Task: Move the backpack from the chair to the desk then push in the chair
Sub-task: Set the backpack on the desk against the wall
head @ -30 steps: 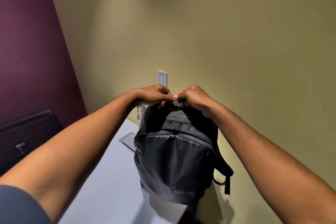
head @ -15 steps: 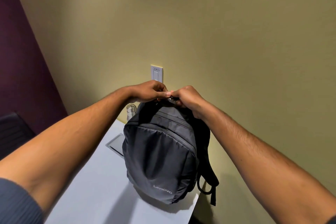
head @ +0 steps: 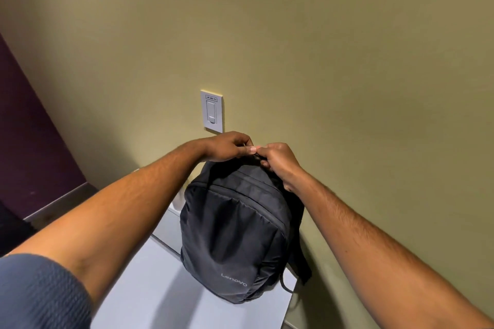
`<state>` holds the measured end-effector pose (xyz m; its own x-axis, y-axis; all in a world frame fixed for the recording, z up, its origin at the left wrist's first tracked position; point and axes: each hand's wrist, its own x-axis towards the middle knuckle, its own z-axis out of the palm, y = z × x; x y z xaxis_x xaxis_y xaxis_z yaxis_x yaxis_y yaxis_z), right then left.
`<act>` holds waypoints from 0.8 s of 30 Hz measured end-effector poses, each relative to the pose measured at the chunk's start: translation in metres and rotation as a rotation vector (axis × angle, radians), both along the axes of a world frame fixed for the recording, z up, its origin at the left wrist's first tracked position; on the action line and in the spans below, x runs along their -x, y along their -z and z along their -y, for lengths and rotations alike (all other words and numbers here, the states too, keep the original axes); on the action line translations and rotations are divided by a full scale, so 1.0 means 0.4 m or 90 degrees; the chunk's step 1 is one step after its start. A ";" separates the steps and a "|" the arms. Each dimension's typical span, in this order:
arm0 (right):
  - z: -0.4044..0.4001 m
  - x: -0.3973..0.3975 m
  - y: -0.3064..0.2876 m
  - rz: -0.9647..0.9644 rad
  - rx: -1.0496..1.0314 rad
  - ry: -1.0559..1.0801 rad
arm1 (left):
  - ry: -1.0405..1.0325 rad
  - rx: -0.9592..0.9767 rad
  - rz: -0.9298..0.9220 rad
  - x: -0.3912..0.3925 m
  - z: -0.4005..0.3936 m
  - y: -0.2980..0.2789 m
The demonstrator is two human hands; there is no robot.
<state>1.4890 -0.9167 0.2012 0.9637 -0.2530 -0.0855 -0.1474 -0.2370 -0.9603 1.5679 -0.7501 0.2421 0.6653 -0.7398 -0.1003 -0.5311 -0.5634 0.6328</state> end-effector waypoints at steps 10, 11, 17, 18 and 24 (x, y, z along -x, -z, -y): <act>0.012 -0.018 0.113 0.075 0.280 0.029 | -0.031 -0.040 0.044 -0.035 0.004 0.150; 0.006 -0.013 0.118 0.092 0.298 0.025 | -0.037 -0.060 0.106 -0.028 -0.004 0.164; -0.024 0.054 0.153 0.262 0.330 0.066 | -0.259 0.174 0.318 0.047 -0.095 0.250; -0.026 0.074 0.164 0.290 0.338 0.095 | -0.339 0.218 0.315 0.064 -0.119 0.276; -0.022 0.167 0.224 0.269 0.437 0.066 | -0.799 0.325 -0.117 0.177 -0.241 0.555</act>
<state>1.4222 -0.9078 0.1115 0.8487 -0.2063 0.4869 0.1416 -0.7986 -0.5850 1.4970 -0.6539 0.0199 0.9170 0.3653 -0.1599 0.2734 -0.2842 0.9189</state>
